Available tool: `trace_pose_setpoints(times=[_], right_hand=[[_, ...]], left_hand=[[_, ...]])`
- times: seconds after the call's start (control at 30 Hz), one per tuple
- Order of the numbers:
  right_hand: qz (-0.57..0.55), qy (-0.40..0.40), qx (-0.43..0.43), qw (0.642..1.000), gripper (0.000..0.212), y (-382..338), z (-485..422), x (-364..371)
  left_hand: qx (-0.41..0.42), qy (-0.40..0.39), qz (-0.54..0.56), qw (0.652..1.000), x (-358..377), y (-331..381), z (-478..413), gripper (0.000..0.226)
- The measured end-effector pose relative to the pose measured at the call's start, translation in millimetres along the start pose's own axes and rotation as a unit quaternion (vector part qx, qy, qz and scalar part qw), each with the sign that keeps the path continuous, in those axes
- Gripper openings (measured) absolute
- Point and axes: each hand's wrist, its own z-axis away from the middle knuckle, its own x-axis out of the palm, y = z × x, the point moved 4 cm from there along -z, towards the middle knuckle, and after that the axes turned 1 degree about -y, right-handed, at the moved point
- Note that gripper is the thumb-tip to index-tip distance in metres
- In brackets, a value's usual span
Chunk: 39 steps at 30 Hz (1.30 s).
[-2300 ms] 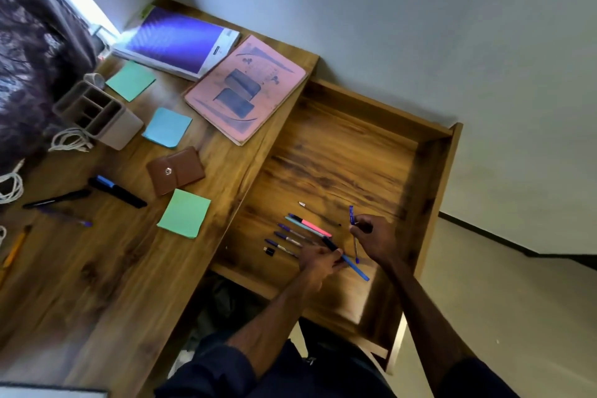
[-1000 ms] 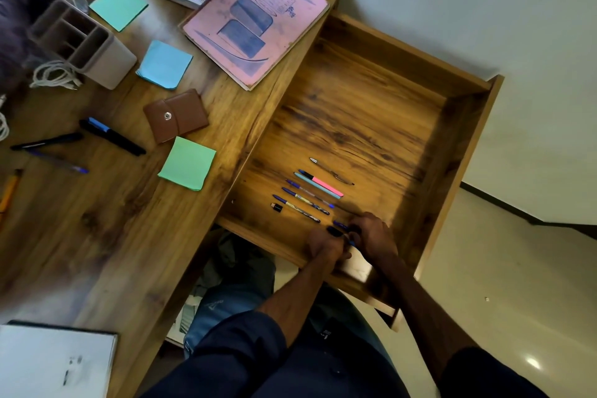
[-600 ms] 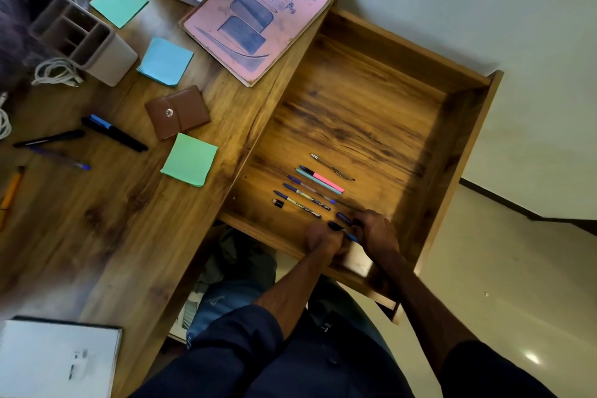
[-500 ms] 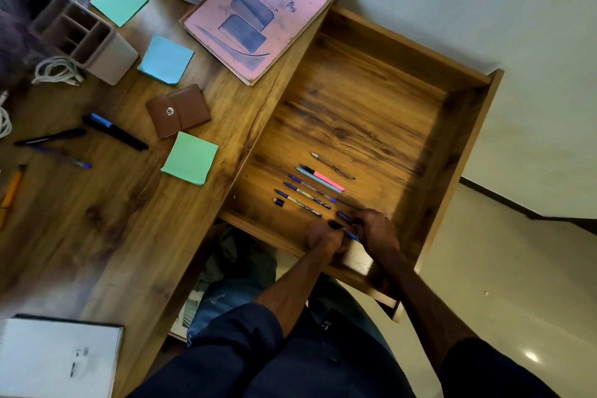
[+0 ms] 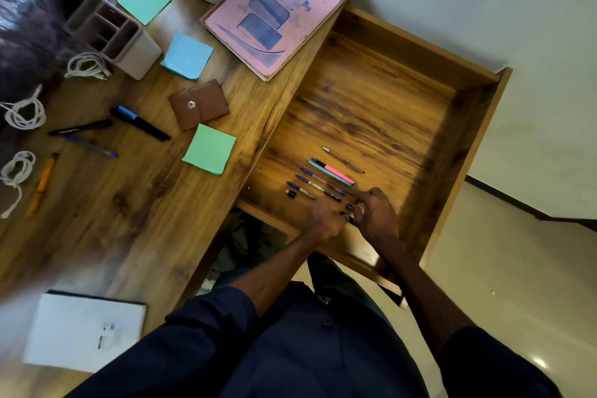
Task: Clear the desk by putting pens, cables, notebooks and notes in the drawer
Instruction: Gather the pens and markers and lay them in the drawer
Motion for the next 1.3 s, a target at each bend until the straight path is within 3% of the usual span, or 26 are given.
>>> trace_pose_setpoints(times=[0.13, 0.4, 0.57, 0.73, 1.03, 1.3], right_hand=[[-0.039, 0.03, -0.035, 0.998, 0.014, -51, -8, -9], [-0.094, 0.05, -0.177, 0.979, 0.011, -193, -29, -23], [-0.095, -0.018, -0.249, 0.964, 0.014, -284, -39, 2], [-0.066, -0.055, -0.306, 0.948, 0.001, -359, -47, 37], [0.003, -0.074, -0.252, 0.965, 0.018, -456, -88, 69], [0.077, -0.111, -0.227, 0.965, 0.041, -475, -125, 90]], left_hand=[[0.078, 0.034, -0.034, 0.996, -55, 14, 24, 0.02], [0.134, 0.171, -0.034, 0.976, -197, -16, 70, 0.024], [0.063, 0.267, -0.015, 0.961, -274, -74, 88, 0.022], [-0.021, 0.317, 0.061, 0.946, -329, -144, 101, 0.019], [-0.076, 0.336, 0.121, 0.931, -378, -218, 112, 0.015], [-0.072, 0.325, 0.146, 0.931, -390, -209, 83, 0.008]])
